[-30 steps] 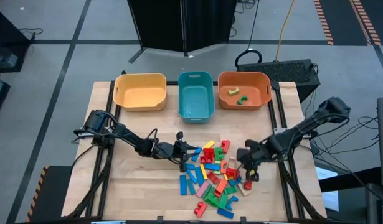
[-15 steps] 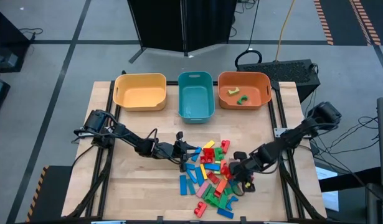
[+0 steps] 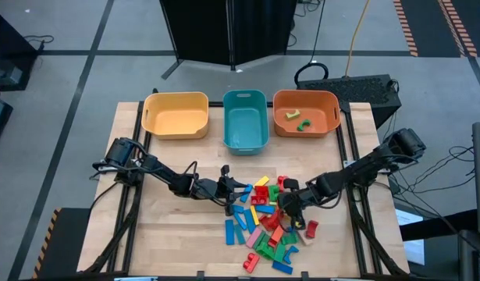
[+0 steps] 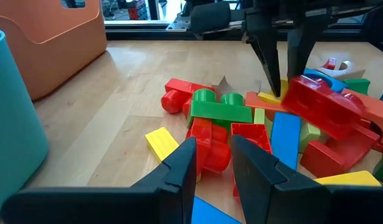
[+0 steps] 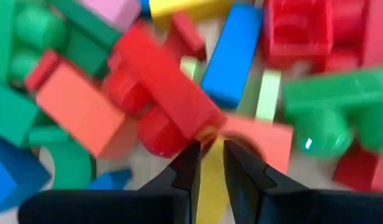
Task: Sort blocks by size
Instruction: Put the orange arch block into the orange bin
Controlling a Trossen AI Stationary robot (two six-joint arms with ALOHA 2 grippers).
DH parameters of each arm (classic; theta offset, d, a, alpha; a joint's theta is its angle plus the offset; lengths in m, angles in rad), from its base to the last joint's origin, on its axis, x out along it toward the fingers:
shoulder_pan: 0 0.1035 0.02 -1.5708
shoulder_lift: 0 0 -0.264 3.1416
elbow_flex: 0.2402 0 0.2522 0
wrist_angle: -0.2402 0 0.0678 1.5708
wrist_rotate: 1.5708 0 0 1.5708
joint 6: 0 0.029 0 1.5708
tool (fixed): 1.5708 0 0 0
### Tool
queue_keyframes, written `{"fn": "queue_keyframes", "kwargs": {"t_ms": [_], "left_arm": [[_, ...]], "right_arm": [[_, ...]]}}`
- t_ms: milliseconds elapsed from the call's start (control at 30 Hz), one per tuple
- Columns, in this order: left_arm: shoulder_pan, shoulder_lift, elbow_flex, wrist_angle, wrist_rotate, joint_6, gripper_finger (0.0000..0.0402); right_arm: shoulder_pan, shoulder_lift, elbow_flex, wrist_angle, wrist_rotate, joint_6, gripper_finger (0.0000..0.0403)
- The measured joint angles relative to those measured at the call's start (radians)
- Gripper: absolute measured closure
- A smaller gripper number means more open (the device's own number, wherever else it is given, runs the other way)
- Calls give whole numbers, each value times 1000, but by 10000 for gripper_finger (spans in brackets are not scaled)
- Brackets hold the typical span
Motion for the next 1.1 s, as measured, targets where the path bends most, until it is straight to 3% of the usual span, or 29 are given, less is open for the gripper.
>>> {"fn": "queue_keyframes", "kwargs": {"t_ms": [233, 433, 633, 833, 1100], "left_arm": [[0, 0, 0, 0, 0, 0, 308], [0, 0, 0, -10, 0, 0, 308], [0, 0, 0, -14, 0, 0, 308], [0, 0, 0, -14, 0, 0, 308], [0, 0, 0, -15, 0, 0, 308]], "right_arm": [[-49, 18, 0, 120, -1, -13, 349], [-50, 20, 0, 25, 0, -34, 345], [-50, 14, 0, -3, 7, -47, 312], [-50, 11, 3, -91, 113, -36, 277], [-50, 10, 5, -177, 172, -12, 275]]}}
